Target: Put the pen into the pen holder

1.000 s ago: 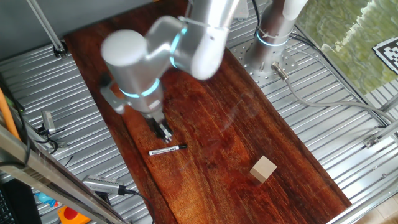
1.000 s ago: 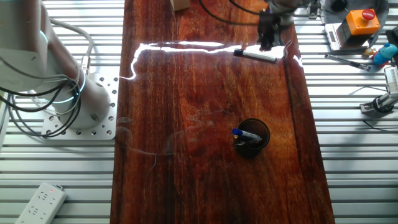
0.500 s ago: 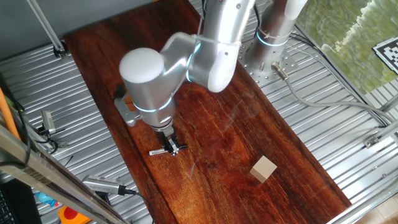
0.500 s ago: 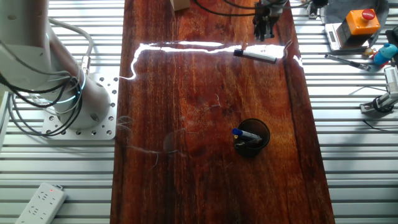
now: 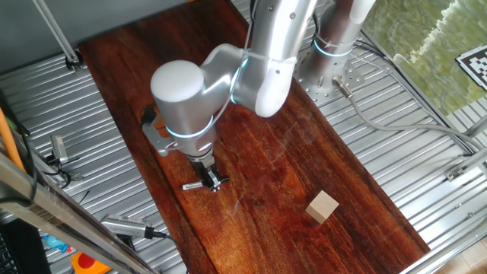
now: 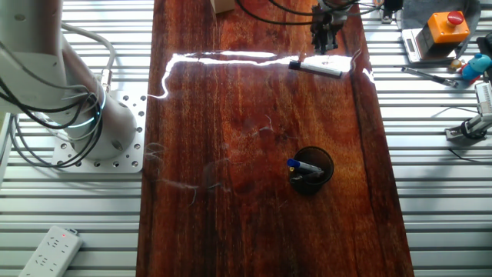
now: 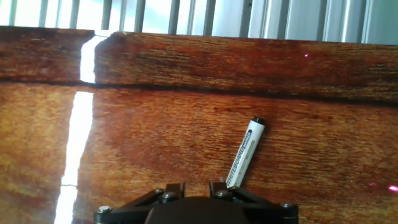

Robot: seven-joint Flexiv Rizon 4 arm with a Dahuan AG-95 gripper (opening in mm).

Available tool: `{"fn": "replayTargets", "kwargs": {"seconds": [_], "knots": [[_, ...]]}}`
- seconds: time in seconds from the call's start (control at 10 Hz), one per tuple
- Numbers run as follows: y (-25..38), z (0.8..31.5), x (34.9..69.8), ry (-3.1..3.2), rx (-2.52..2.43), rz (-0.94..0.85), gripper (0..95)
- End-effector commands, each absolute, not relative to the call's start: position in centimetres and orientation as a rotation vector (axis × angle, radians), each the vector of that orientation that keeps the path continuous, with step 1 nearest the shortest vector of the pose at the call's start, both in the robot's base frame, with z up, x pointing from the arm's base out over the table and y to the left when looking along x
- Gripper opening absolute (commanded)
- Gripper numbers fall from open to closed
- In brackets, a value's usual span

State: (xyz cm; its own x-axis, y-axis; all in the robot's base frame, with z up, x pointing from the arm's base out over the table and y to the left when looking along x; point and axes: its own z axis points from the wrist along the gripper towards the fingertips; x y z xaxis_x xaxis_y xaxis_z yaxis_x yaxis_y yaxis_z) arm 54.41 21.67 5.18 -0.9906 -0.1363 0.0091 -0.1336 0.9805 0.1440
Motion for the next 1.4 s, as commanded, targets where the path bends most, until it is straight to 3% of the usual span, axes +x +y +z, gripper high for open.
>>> {"fn": "replayTargets", "kwargs": {"seconds": [0.1, 1.4], "knots": [[21.3, 5.0, 54.3, -3.117, 0.115, -0.248, 19.0], [19.1, 3.0, 53.9, -3.114, -0.341, -0.288, 19.0]]}}
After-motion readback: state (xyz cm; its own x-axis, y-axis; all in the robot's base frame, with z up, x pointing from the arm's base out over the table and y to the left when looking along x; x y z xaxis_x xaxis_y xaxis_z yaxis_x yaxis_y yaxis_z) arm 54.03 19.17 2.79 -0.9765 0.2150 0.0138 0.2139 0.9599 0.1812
